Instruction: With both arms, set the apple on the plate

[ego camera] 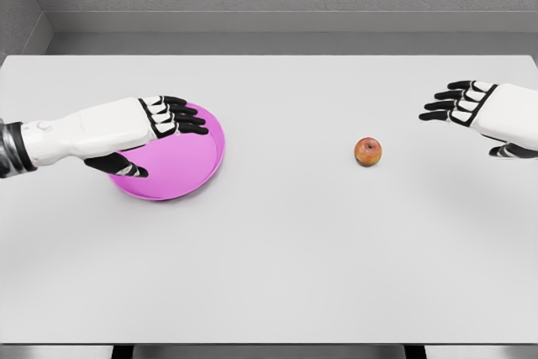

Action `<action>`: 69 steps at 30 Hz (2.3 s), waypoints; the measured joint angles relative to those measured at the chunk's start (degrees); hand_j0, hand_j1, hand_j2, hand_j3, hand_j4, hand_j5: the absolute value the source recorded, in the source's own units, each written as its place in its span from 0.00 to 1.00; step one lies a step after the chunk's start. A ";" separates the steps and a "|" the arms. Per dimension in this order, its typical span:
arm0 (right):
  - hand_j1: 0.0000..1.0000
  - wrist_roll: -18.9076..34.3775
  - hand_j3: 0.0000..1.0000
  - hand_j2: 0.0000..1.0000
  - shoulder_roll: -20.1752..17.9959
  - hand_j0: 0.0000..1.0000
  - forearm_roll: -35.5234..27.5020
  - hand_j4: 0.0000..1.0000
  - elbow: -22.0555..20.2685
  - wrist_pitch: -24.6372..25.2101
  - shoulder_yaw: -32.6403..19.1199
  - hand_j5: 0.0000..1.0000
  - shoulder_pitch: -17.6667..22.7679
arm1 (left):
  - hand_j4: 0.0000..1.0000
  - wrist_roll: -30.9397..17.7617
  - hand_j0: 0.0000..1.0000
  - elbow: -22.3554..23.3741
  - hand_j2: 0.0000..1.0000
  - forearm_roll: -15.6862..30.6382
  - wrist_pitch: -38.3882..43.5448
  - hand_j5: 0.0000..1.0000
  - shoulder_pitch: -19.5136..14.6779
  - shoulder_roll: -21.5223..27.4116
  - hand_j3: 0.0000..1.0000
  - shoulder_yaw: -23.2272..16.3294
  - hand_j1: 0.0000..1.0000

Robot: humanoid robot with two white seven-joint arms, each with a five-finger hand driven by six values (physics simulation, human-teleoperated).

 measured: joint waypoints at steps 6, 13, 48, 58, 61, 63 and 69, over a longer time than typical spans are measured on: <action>1.00 -0.01 1.00 1.00 0.02 1.00 -0.60 1.00 -0.12 0.00 -0.13 1.00 -1.14 | 1.00 -0.10 1.00 0.00 1.00 -0.02 0.00 1.00 0.00 -0.02 1.00 -0.14 1.00; 1.00 3.80 1.00 1.00 1.76 1.00 -8.22 1.00 1.72 0.06 2.51 1.00 -8.34 | 1.00 -0.15 1.00 0.00 1.00 -0.05 0.00 1.00 0.00 -0.22 1.00 -0.22 1.00; 1.00 22.33 1.00 1.00 21.75 1.00 -22.79 1.00 18.21 2.53 19.38 1.00 -19.60 | 1.00 -1.09 1.00 0.00 1.00 -0.29 0.00 1.00 -0.09 -0.93 1.00 -0.24 1.00; 1.00 22.32 1.00 1.00 25.43 1.00 -19.17 1.00 24.66 1.67 20.89 1.00 -21.53 | 1.00 -1.79 1.00 0.00 1.00 -0.37 -0.01 1.00 -0.18 -1.28 1.00 -0.24 1.00; 1.00 22.32 1.00 1.00 26.42 1.00 -18.87 1.00 26.38 1.14 21.66 1.00 -21.62 | 1.00 -1.85 1.00 0.00 1.00 -0.37 -0.01 1.00 -0.18 -1.31 1.00 -0.23 1.00; 1.00 22.33 1.00 1.00 26.82 1.00 -18.78 1.00 27.24 0.88 21.96 1.00 -21.62 | 1.00 -1.86 1.00 0.00 1.00 -0.37 -0.01 1.00 -0.18 -1.33 1.00 -0.23 1.00; 1.00 22.32 1.00 1.00 27.71 1.00 -18.68 1.00 30.03 0.14 22.26 1.00 -21.88 | 1.00 -1.88 1.00 -0.01 1.00 -0.38 -0.01 1.00 -0.18 -1.34 1.00 -0.23 1.00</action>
